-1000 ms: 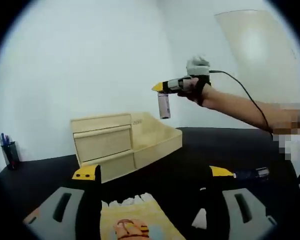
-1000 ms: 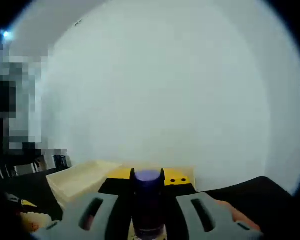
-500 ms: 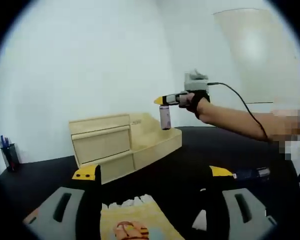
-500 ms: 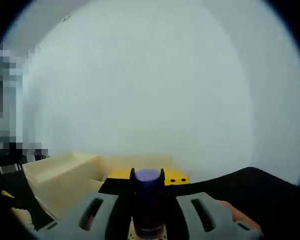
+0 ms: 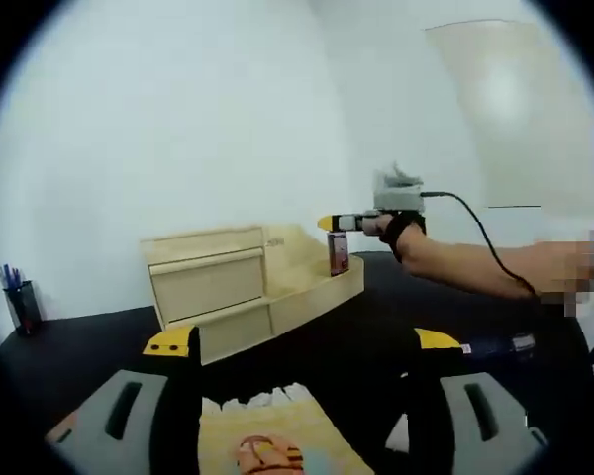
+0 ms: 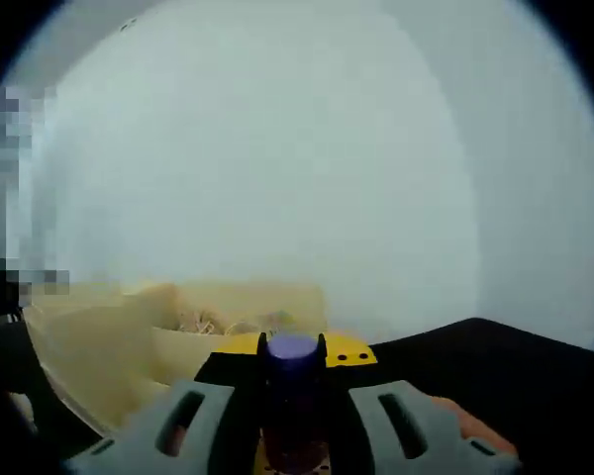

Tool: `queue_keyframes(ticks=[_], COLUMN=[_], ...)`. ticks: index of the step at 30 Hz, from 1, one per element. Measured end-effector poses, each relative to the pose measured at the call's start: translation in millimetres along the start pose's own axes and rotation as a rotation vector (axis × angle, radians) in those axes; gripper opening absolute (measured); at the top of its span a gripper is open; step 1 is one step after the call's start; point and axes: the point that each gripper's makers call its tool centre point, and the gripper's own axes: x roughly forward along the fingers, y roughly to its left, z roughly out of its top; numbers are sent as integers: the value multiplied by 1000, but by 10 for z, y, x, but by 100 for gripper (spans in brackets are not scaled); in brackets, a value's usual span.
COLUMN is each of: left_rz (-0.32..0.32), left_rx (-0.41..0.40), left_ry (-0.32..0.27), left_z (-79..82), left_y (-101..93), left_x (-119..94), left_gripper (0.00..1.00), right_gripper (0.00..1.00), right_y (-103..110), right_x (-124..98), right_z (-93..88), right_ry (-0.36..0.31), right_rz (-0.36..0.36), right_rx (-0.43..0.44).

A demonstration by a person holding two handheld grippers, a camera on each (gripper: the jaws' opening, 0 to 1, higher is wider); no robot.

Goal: Open the drawer, pick up the cosmetic bottles from the table one by one, place them into the drawer, release the gripper, close the drawer, and move the gripper away

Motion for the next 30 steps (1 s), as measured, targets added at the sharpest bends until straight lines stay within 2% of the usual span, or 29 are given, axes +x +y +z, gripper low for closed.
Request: queue_keyframes(ticks=[4, 9, 30], left_rz=[49, 65, 49], left_rx=[-27, -37, -32], left_ry=[-37, -39, -30], left_z=[101, 93, 70], left_y=[186, 241, 214], left_x=[-103, -114, -59], left_gripper=[80, 80, 80], right_gripper=[17, 17, 17], right_y=[-9, 8, 63], right_x=[-2, 8, -91], right_z=[-80, -140, -376], right_ry=[2, 12, -2], right_rz=[-8, -6, -18], right_rx=[-7, -12, -30])
